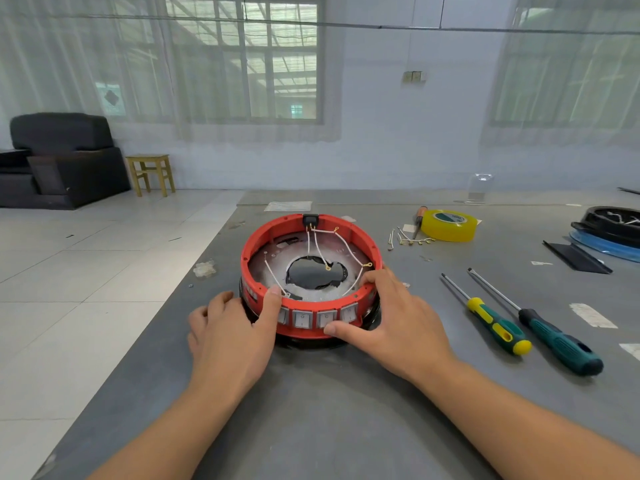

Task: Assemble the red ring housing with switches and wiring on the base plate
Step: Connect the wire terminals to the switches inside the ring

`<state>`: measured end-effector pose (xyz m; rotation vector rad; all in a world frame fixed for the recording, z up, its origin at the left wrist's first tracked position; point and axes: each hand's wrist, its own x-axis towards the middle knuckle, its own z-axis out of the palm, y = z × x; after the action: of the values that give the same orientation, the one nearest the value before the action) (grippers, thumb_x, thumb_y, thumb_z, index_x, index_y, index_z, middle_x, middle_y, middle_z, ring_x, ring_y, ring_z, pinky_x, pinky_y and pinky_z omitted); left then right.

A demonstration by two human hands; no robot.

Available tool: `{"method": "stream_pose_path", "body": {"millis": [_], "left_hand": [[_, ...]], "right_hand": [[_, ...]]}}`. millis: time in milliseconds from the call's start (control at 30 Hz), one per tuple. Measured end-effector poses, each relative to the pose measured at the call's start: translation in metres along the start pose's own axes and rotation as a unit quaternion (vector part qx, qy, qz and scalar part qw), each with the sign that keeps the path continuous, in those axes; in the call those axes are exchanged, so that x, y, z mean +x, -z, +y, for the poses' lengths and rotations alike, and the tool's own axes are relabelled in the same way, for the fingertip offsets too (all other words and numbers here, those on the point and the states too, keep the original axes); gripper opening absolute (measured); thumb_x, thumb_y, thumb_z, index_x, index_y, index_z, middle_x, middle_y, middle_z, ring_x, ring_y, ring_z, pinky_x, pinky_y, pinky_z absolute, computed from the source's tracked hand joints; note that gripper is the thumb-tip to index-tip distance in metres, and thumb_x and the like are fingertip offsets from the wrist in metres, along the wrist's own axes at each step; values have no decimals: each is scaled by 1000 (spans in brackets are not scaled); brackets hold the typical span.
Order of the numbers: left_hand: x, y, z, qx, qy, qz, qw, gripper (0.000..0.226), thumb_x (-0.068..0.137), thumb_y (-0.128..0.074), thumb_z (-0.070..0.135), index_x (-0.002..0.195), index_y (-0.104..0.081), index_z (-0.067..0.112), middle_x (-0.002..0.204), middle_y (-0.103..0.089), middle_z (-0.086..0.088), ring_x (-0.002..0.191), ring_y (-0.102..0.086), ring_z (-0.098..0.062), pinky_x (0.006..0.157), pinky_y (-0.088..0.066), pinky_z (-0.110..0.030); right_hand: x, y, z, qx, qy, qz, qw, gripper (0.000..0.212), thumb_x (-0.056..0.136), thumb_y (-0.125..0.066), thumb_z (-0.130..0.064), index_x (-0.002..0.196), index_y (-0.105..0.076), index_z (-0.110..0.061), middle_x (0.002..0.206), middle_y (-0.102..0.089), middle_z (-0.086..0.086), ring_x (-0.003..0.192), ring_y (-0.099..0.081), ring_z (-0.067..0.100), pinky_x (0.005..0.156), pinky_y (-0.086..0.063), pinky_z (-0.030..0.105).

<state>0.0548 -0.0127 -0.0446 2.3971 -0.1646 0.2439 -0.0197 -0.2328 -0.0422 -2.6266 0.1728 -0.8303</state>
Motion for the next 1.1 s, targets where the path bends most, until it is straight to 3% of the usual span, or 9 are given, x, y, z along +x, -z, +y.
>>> {"method": "stream_pose_path", "body": {"millis": [333, 467, 533, 600, 667, 733, 800, 967, 1100], "left_hand": [[-1, -3, -4, 100, 47, 3, 994, 120, 76, 6, 91, 127, -62, 6, 156, -43, -9, 146, -25, -35, 120, -23, -53], [-6, 2, 2, 56, 34, 60, 996, 104, 77, -8, 90, 125, -51, 9, 145, -47, -13, 140, -31, -37, 117, -25, -55], [-11, 4, 7, 15, -9, 94, 995, 91, 83, -20, 84, 135, -43, 13, 156, -38, -13, 148, -24, -37, 121, -20, -57], [-14, 5, 9, 3, -92, 116, 989, 70, 98, -31, 73, 143, -39, 20, 164, -32, -9, 154, -18, -33, 124, -16, -56], [-15, 3, 11, 9, -205, 100, 974, 59, 99, -41, 62, 143, -48, 24, 159, -42, -1, 153, -25, -29, 124, -19, -50], [-17, -2, 16, 52, -307, 59, 949, 54, 97, -43, 57, 140, -58, 29, 151, -52, 7, 149, -35, -22, 121, -21, -40], [-17, -10, 21, 103, -366, 37, 924, 48, 98, -45, 52, 138, -63, 33, 144, -59, 11, 143, -46, -20, 118, -24, -37], [-5, -26, 25, 114, -375, 50, 919, 42, 99, -49, 45, 137, -65, 37, 131, -66, 13, 128, -58, -19, 109, -34, -39], [4, -33, 18, 110, -344, 68, 930, 43, 98, -47, 52, 137, -64, 45, 138, -63, 9, 138, -50, -25, 114, -26, -43]], "right_hand": [[8, -9, 4, -9, 2, -50, 999, 82, 65, -36, -105, 124, -34, -47, 109, -49, -25, 92, -52, 8, 80, -40, 32], [9, -11, 9, -8, 1, -95, 995, 91, 68, -32, -104, 139, -25, -48, 142, -50, -16, 124, -56, 16, 99, -45, 38], [9, -6, 14, 17, 5, -125, 992, 93, 72, -32, -102, 149, -10, -54, 158, -41, -15, 137, -50, 17, 109, -43, 42], [10, -1, 22, 76, -23, -110, 991, 84, 80, -28, -96, 151, -5, -57, 159, -41, -16, 136, -51, 14, 106, -43, 41], [13, 1, 36, 86, -76, -83, 990, 74, 90, -27, -85, 153, -22, -46, 156, -45, -11, 134, -52, 14, 107, -43, 40], [19, -2, 51, 19, -98, -75, 992, 56, 102, -35, -63, 145, -46, -29, 147, -51, -4, 129, -53, 16, 106, -43, 36], [31, -10, 64, -38, -97, -89, 991, 40, 107, -41, -41, 137, -55, -19, 142, -53, 2, 125, -54, 21, 105, -44, 35], [85, -37, 85, -75, -127, -110, 983, 41, 105, -46, -23, 143, -52, -8, 148, -47, 12, 133, -49, 31, 112, -40, 39], [134, -55, 104, -86, -185, -78, 976, 42, 102, -50, -22, 141, -54, -6, 145, -50, 17, 133, -49, 34, 110, -40, 40]]}}
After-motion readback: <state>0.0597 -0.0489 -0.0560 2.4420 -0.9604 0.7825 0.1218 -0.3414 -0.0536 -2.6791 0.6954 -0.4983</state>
